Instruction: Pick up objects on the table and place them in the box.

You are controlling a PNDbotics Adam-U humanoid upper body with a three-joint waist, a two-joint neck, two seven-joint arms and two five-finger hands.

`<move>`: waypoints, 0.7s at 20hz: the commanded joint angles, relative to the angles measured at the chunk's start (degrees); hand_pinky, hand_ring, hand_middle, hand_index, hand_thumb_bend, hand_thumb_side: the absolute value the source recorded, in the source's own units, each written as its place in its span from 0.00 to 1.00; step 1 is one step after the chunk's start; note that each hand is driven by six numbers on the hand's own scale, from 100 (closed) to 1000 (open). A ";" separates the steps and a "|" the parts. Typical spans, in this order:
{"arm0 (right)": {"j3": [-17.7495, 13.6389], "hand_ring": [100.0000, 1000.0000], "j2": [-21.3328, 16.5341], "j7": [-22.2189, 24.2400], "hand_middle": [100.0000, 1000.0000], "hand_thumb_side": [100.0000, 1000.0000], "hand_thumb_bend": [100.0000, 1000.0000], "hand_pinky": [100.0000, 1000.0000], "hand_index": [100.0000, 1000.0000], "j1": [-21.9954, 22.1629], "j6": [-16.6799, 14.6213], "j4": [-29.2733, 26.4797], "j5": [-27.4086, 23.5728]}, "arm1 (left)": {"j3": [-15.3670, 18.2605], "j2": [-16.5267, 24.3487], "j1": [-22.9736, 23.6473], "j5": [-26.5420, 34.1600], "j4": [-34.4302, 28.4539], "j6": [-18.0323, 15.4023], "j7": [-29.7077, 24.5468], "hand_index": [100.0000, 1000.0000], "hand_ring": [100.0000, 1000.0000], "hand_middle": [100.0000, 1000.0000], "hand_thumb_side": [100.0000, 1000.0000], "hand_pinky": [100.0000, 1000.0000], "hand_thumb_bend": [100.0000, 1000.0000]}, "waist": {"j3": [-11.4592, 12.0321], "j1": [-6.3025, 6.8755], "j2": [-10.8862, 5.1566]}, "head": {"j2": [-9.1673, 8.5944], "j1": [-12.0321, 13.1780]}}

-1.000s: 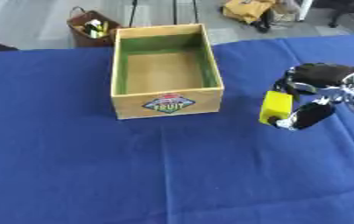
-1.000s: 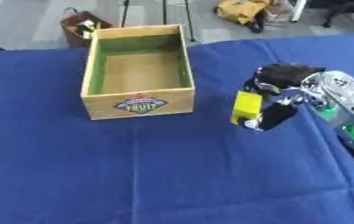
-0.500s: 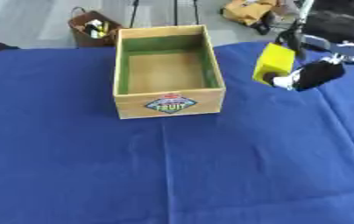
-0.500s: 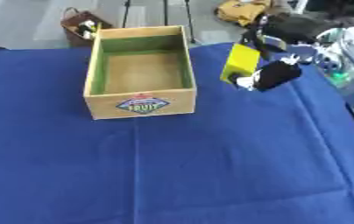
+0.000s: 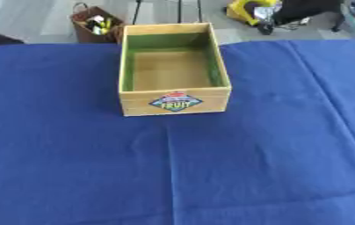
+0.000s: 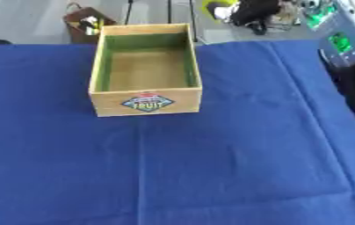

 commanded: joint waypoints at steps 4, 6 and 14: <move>-2.68 0.53 3.21 -4.66 0.15 0.62 0.17 0.49 0.32 -5.46 0.20 7.45 1.84 | -0.43 0.87 -1.65 0.38 -1.00 -0.28 -0.42 0.66 0.55 0.51 1.00 0.35 0.02 | 1.92 -0.59 -0.15 | -1.33 -1.89; -3.30 0.53 4.88 -5.95 0.14 0.61 0.19 0.49 0.32 -6.96 0.02 9.54 1.91 | -0.51 0.75 -2.11 0.46 -1.00 -0.35 -0.49 0.66 0.55 0.51 1.00 0.35 0.02 | 2.84 -0.89 0.39 | -1.63 -2.55; -4.26 0.53 10.47 -10.20 0.14 0.61 0.18 0.48 0.31 -9.91 -0.01 15.26 6.56 | -0.79 0.14 -3.47 0.79 -1.00 -0.58 -0.83 0.66 0.55 0.51 1.00 0.35 0.02 | 5.46 -1.62 1.89 | -2.52 -4.66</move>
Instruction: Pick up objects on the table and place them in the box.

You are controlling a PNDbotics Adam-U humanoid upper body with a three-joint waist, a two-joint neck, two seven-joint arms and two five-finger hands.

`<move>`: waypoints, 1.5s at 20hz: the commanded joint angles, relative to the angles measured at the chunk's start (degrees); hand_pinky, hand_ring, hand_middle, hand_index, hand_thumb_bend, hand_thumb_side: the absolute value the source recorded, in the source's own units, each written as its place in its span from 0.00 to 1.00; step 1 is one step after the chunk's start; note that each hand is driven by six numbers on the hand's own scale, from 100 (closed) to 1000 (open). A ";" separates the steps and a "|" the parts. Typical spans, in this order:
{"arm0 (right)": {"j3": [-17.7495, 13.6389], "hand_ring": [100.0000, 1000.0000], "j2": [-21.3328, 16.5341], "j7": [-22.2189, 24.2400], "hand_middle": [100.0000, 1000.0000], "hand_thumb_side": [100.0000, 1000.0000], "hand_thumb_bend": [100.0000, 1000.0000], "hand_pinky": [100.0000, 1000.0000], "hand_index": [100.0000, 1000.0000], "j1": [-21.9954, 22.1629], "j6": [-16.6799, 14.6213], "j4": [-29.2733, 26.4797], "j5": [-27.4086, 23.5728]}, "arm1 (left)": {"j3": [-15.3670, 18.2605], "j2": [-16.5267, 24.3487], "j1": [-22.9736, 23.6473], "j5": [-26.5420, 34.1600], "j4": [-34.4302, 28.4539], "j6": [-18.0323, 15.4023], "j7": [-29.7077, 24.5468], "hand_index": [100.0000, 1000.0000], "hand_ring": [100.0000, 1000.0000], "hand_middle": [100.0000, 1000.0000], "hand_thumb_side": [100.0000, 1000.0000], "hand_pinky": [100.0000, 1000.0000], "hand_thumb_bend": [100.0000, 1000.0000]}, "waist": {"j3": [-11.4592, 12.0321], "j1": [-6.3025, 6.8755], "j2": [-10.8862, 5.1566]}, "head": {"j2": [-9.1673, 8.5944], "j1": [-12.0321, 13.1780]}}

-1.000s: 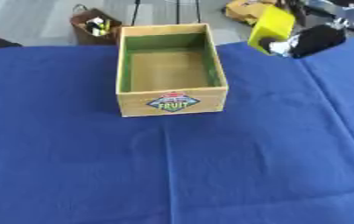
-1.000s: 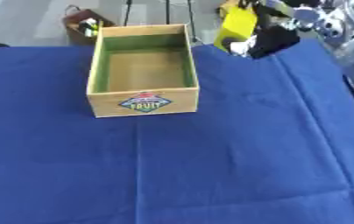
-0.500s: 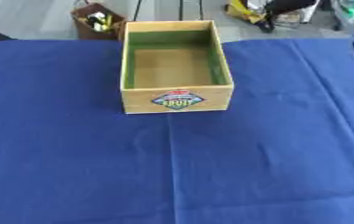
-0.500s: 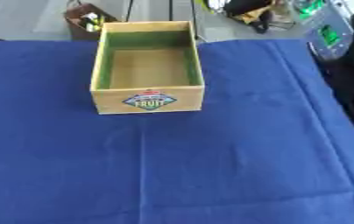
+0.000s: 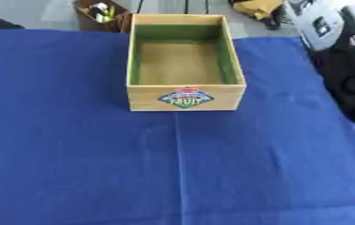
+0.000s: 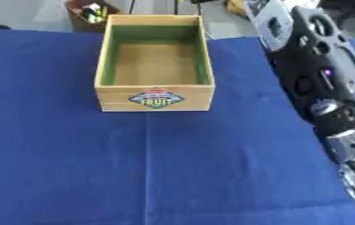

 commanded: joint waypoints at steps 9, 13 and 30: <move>-0.87 0.53 5.11 -3.28 0.14 0.60 0.17 0.48 0.32 -1.55 -0.80 4.60 7.20 | -0.39 -0.36 -1.87 0.58 -1.00 -0.32 -0.66 0.66 0.55 0.51 1.00 0.35 0.03 | 1.49 -0.11 -0.52 | -1.21 -1.74; -0.66 0.53 5.94 -3.22 0.15 0.61 0.15 0.49 0.32 -0.72 -1.56 6.34 9.92 | -0.37 -0.53 -2.02 0.66 -1.00 -0.35 -0.70 0.66 0.55 0.51 1.00 0.35 0.03 | 1.87 -0.09 -0.24 | -1.28 -1.97; 0.21 0.71 7.77 6.64 0.43 0.55 0.33 0.59 0.61 0.97 -6.18 8.39 15.11 | -0.28 -0.82 -2.00 0.64 -1.00 -0.26 -0.65 0.66 0.55 0.51 1.00 0.35 0.03 | 1.70 -0.01 -0.45 | -0.63 -1.49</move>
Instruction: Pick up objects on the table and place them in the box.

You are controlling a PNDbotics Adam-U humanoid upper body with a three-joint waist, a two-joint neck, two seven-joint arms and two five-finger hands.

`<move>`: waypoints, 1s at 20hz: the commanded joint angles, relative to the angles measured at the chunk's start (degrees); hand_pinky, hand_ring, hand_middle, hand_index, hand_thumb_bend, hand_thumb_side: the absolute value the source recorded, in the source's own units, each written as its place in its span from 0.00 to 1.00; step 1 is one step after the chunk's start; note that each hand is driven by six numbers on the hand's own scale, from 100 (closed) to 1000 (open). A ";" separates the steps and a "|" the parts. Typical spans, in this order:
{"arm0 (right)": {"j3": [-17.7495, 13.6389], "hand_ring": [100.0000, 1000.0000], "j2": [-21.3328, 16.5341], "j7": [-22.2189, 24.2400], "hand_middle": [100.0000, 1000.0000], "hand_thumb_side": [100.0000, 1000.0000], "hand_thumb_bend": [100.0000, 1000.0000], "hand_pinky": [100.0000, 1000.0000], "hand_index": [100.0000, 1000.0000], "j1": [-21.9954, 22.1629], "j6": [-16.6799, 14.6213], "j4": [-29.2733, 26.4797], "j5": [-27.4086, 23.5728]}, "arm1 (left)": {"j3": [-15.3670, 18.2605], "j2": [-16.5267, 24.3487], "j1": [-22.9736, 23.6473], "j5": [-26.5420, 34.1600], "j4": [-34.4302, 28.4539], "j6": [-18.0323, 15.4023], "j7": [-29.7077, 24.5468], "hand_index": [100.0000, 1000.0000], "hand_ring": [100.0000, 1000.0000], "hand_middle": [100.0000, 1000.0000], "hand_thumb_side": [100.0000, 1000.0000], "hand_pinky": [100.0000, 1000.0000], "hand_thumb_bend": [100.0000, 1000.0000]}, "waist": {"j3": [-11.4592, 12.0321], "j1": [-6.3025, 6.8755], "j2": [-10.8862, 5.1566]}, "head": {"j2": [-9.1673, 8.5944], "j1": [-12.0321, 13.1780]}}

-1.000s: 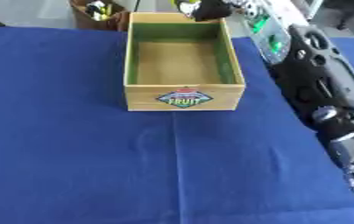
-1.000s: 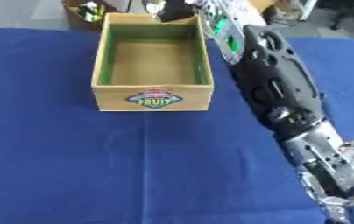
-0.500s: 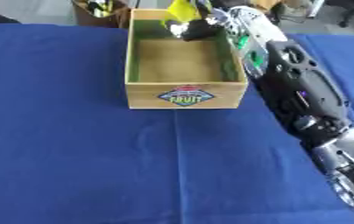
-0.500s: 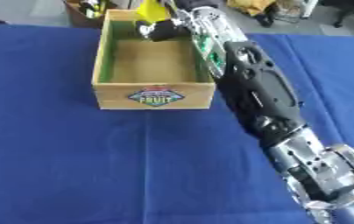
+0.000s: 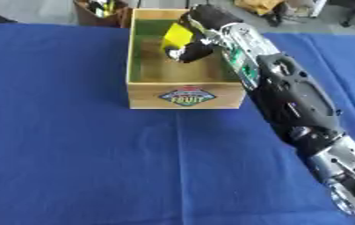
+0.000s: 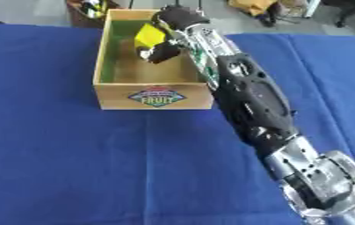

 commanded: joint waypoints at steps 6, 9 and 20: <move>0.05 0.81 -1.29 5.18 0.68 0.52 0.75 0.67 0.82 -1.36 -1.52 -1.45 0.49 | 0.05 0.19 -0.44 0.17 -1.00 0.05 -0.07 0.66 0.55 0.51 1.00 0.35 0.03 | -0.28 0.15 -2.23 | 0.35 0.25; -0.65 0.81 -2.25 7.42 0.70 0.56 0.79 0.68 0.84 -1.47 -2.55 -3.60 -0.56 | 0.14 0.29 -0.21 0.16 -1.00 0.08 -0.02 0.66 0.55 0.51 1.00 0.36 0.03 | -0.62 0.22 -2.72 | 0.86 0.51; -7.03 0.78 -8.53 1.92 0.58 0.96 0.57 0.64 0.78 -0.38 -2.34 -17.15 -9.49 | 0.83 0.87 1.38 -0.31 -1.00 0.35 0.58 0.66 0.56 0.51 1.00 0.36 0.03 | -3.58 1.11 -4.56 | 3.35 3.99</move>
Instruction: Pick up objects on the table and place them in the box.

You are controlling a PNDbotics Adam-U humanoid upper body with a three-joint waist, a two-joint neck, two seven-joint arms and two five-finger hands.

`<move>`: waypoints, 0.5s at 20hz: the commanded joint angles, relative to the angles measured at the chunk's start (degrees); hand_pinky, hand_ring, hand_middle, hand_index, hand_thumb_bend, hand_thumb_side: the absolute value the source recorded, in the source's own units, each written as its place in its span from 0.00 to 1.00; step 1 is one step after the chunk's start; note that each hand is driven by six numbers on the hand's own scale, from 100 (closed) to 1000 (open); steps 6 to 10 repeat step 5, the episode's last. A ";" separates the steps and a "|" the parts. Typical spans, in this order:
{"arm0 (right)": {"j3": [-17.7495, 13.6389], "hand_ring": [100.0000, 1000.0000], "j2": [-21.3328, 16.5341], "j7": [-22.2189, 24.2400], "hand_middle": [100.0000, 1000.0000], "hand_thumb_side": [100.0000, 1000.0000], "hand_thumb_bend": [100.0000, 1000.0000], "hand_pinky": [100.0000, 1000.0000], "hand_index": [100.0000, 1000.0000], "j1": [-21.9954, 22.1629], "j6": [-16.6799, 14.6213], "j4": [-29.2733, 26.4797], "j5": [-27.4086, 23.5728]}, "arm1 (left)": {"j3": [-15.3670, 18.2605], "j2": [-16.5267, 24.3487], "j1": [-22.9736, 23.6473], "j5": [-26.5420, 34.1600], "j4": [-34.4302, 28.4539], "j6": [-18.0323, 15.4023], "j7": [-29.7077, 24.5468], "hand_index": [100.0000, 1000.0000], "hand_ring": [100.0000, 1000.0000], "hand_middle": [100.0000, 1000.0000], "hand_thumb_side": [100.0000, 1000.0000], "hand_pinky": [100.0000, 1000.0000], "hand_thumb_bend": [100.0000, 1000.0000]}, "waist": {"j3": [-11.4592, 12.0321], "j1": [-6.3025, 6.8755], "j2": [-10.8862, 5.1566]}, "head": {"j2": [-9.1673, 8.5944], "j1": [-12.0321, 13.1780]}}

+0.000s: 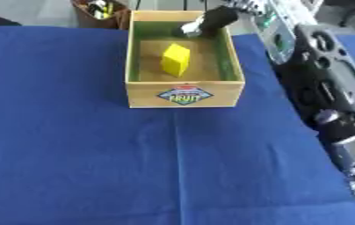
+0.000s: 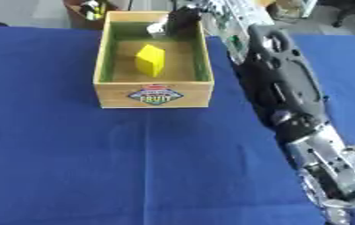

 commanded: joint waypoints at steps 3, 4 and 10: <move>-2.77 0.77 -6.54 -4.19 0.56 1.00 0.32 0.63 0.77 2.53 -1.30 -7.79 -4.54 | 1.03 1.05 0.40 -0.50 -1.00 0.10 0.58 0.66 0.56 0.51 1.00 0.36 0.03 | -1.51 0.72 -2.32 | 1.47 2.29; -3.67 0.76 -7.54 -4.99 0.56 1.00 0.23 0.62 0.77 3.69 -1.74 -9.09 -5.34 | 1.12 1.07 0.54 -0.56 -1.00 0.11 0.67 0.66 0.56 0.51 1.00 0.36 0.03 | -1.88 0.90 -2.43 | 1.67 2.60; -4.56 0.77 -8.47 -5.80 0.56 1.00 0.16 0.62 0.77 4.90 -2.12 -10.41 -6.15 | 1.19 1.07 0.67 -0.62 -1.00 0.13 0.75 0.66 0.56 0.51 1.00 0.36 0.03 | -2.22 1.11 -2.53 | 1.91 2.89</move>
